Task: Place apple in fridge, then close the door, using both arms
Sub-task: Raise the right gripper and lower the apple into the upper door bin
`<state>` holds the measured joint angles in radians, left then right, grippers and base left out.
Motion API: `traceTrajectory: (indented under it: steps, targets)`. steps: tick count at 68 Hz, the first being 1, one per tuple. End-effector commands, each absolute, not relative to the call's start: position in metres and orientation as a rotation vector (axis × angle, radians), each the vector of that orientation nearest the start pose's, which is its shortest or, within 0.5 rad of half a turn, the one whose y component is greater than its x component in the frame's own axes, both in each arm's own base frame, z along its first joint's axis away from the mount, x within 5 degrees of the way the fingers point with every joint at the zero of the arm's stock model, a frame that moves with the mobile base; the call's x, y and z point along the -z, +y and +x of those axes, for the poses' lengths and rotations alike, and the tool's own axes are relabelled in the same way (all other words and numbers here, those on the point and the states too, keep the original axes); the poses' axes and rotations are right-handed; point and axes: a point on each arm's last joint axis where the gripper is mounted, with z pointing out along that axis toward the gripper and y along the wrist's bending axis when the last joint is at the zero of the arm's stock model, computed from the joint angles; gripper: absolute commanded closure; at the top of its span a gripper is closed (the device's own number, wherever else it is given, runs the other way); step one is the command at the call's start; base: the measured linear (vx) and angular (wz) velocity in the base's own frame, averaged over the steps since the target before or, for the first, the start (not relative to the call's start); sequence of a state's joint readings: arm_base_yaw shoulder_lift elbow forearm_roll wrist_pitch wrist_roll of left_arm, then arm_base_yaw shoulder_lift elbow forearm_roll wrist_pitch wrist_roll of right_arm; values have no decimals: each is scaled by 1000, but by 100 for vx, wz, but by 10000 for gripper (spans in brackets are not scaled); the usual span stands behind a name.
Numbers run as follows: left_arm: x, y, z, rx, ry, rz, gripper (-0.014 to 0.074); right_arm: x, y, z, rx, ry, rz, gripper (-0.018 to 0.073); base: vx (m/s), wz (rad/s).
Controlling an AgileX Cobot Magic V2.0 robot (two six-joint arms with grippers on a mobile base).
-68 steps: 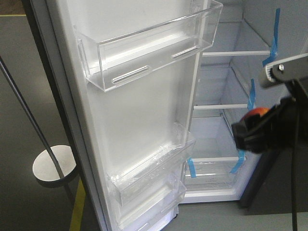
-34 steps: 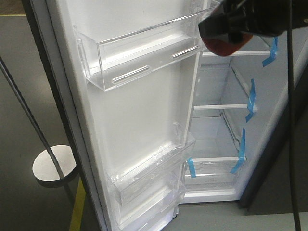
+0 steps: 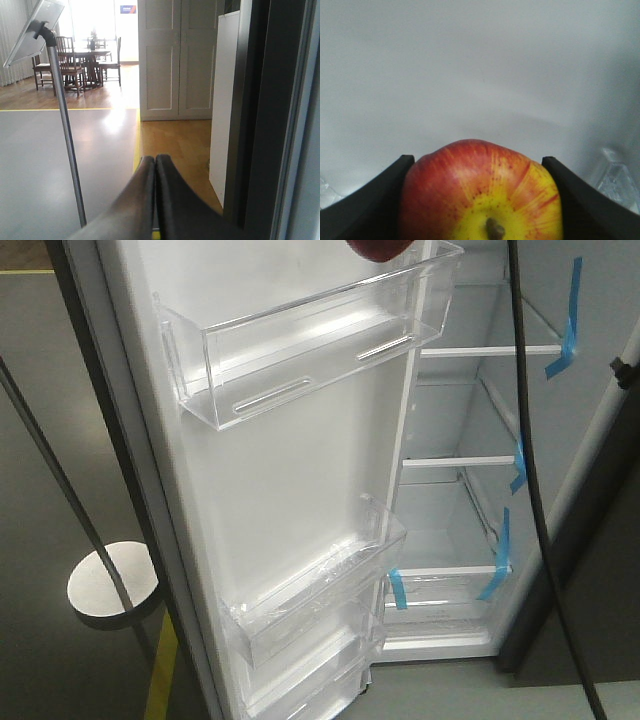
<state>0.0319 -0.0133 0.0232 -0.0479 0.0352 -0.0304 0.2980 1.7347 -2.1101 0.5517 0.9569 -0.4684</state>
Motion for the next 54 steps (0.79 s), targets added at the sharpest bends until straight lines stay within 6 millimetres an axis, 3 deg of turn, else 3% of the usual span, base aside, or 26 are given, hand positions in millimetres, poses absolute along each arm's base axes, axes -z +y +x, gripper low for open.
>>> traceTrajectory:
  steps: [1,23,54]
  targets:
    - [-208,2,55,49,1444,-94,603,-521,143,340,-557,1722,-648,285,0,0]
    - [-208,2,55,49,1444,-94,603,-498,146,359,-507,1810,-691,251,0,0]
    - [-208,2,55,49,1444,-94,603,-492,146,361,-505,1860,-685,22,0,0]
